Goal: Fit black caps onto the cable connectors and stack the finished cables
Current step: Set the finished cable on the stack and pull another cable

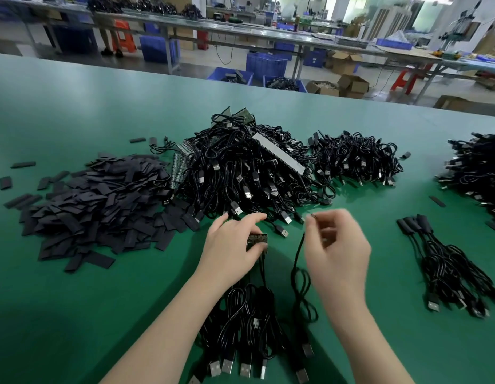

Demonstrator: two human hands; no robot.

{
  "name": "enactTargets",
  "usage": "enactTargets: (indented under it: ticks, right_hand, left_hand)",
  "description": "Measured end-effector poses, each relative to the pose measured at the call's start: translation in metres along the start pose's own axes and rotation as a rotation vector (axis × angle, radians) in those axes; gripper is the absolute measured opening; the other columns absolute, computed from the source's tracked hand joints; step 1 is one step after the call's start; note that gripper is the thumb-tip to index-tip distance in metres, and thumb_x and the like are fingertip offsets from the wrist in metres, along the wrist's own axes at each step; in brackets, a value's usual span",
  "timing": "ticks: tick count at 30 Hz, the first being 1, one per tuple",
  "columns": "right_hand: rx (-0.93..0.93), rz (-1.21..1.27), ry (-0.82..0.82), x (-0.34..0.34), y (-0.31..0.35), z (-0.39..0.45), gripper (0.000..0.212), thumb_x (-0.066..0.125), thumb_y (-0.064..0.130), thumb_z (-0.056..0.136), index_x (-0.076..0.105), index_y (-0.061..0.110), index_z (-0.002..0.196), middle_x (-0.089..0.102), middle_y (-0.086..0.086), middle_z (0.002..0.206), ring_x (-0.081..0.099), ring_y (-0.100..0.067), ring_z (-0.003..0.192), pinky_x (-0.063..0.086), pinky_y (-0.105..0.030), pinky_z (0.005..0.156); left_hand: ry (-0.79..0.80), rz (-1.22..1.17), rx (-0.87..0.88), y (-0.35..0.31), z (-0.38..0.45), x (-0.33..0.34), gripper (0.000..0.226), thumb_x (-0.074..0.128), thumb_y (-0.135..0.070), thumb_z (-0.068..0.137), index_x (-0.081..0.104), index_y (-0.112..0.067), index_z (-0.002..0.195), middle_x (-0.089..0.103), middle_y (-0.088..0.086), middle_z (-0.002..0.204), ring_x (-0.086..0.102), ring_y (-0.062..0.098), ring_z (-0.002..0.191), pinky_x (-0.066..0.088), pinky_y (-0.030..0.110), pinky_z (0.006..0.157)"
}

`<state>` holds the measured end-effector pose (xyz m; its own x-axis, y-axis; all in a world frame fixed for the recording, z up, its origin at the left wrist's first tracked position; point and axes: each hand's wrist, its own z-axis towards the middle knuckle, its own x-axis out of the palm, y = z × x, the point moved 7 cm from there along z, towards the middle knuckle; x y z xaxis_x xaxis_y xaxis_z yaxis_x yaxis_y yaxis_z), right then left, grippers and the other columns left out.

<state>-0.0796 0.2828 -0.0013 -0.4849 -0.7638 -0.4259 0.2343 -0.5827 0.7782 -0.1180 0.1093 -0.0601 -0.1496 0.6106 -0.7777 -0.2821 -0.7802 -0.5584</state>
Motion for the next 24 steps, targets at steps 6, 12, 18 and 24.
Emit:
enactTargets:
  ticks: [6,12,18,24]
  right_hand:
    - [-0.002,0.525,0.134,-0.003,0.058,0.005,0.011,0.064,0.022,0.091,0.061,0.028,0.083,0.066,0.009,0.076,0.068,-0.015,0.065,0.057,-0.03,0.059]
    - [0.527,0.968,0.202,0.052,0.019,-0.002,0.004,0.06,0.007,0.097,0.058,0.005,0.093,0.067,-0.01,0.087,0.074,-0.02,0.077,0.058,-0.025,0.069]
    - [0.829,0.676,0.357,0.081,-0.045,-0.03,0.01,0.069,0.007,0.09,0.06,0.008,0.095,0.07,-0.007,0.077,0.068,-0.015,0.064,0.058,-0.027,0.059]
    - [0.343,-0.003,0.46,0.067,-0.025,-0.009,0.004,0.069,0.027,0.089,0.066,0.024,0.089,0.072,0.012,0.08,0.067,-0.005,0.08,0.052,-0.026,0.072]
  left_hand:
    - [-0.363,-0.175,-0.014,-0.004,-0.009,-0.044,0.037,0.043,-0.04,0.103,0.056,-0.024,0.134,0.062,-0.012,0.127,0.053,0.004,0.119,0.041,0.031,0.104]
    - [-0.603,-0.124,0.06,0.002,-0.029,-0.084,0.04,0.038,-0.034,0.099,0.062,-0.017,0.127,0.061,-0.014,0.119,0.056,0.006,0.114,0.04,0.028,0.1]
    - [-0.103,0.122,0.176,-0.019,-0.018,-0.037,0.046,0.048,-0.051,0.09,0.067,-0.024,0.122,0.07,-0.009,0.114,0.063,0.012,0.107,0.047,0.038,0.093]
    - [-0.02,0.115,0.077,-0.006,-0.011,-0.009,0.024,0.063,-0.035,0.09,0.07,-0.026,0.112,0.065,-0.005,0.098,0.061,0.02,0.092,0.047,0.035,0.077]
